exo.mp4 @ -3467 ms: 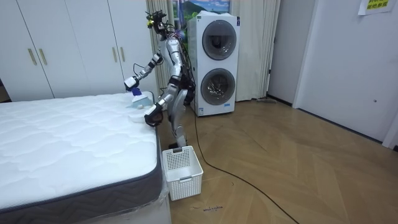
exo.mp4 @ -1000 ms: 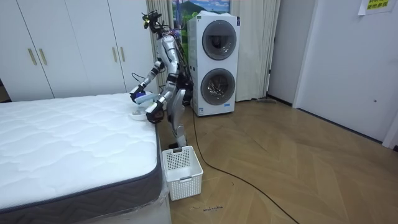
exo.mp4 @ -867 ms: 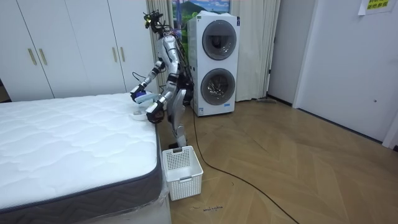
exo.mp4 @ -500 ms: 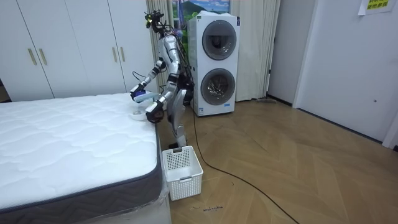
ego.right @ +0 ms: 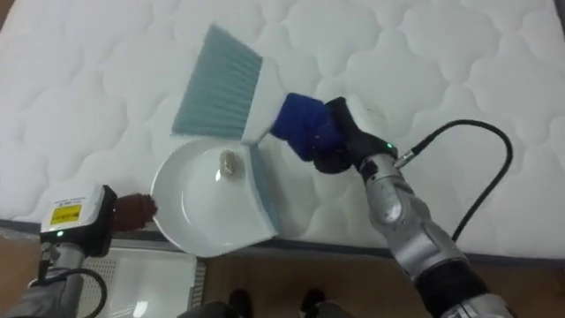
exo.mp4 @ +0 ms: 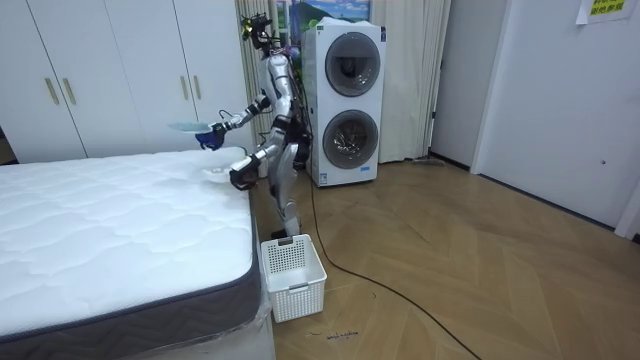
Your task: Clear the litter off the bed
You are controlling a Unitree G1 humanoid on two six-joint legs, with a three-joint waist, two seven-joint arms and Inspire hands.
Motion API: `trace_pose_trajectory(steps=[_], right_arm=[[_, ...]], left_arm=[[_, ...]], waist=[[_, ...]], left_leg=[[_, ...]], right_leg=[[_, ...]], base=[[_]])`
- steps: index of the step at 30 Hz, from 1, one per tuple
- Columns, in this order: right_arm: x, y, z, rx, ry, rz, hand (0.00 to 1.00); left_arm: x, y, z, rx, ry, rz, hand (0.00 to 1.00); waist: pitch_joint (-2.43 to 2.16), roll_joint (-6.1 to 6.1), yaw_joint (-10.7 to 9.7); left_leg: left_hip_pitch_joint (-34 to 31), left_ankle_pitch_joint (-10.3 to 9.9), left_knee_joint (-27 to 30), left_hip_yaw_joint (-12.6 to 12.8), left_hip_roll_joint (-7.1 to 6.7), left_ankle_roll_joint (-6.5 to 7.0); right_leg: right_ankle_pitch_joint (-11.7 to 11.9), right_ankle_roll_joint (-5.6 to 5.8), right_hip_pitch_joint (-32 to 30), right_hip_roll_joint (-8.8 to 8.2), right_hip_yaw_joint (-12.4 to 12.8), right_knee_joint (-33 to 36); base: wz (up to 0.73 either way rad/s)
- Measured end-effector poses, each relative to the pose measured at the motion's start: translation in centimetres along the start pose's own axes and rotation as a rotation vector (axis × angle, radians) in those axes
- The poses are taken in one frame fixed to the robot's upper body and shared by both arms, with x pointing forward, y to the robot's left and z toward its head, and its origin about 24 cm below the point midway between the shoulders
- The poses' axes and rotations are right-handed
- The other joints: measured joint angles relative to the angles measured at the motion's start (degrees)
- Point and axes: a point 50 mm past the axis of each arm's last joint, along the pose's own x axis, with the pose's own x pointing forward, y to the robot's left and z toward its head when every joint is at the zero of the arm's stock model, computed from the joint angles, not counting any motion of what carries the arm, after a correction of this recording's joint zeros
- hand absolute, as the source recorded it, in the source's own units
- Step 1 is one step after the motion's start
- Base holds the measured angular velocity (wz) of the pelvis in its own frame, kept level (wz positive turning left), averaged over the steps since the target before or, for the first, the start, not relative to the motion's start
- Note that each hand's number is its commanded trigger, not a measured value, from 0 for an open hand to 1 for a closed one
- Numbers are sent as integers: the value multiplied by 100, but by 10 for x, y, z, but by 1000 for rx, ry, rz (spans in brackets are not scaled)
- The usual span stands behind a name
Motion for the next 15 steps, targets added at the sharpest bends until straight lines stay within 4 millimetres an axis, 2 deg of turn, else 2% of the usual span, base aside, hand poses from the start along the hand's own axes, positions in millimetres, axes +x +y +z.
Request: trace_pose_trajectory(steps=[5,7,8,11,13,14,15], right_arm=[[-3,-20,-13,218,85,-172,0],[-7,-25,-19,234,92,-225,0],[-10,-27,-23,237,104,-250,0],[-15,-28,-29,247,130,-290,0],[-19,-28,-31,251,135,-307,0],[-22,-29,-31,258,128,-324,0],[-25,-30,-31,270,120,-347,0]], left_arm=[[-7,-2,-3,-42,25,34,100],[-6,-1,-1,-55,18,46,100],[-7,0,0,-60,12,56,100],[-7,-1,2,-73,0,63,100],[-10,-2,5,-88,-10,68,100],[-13,-4,9,-103,-14,68,100],[-15,-7,14,-119,-18,66,100]], waist=[[-28,9,-111],[-64,33,-195],[-96,32,-267],[-134,53,-294],[-170,101,-368],[-203,143,-460],[-232,179,-464]], left_leg=[[369,8,-233,-19,-6,-13],[485,8,-267,-104,-31,-14],[601,14,-339,-169,-84,-16],[926,14,-519,-226,-149,-16],[1063,17,-595,-367,-215,-11],[1141,26,-634,-511,-282,3],[1258,39,-692,-582,-312,16]], right_leg=[[56,54,415,75,-20,-316],[56,77,603,76,-87,-409],[37,115,736,64,-98,-419],[6,181,1087,65,-87,-555],[-30,238,1278,64,-95,-617],[-88,291,1408,63,-87,-638],[-104,320,1577,71,-61,-724]], base=[[-1],[16],[21],[14],[40],[63],[54]])
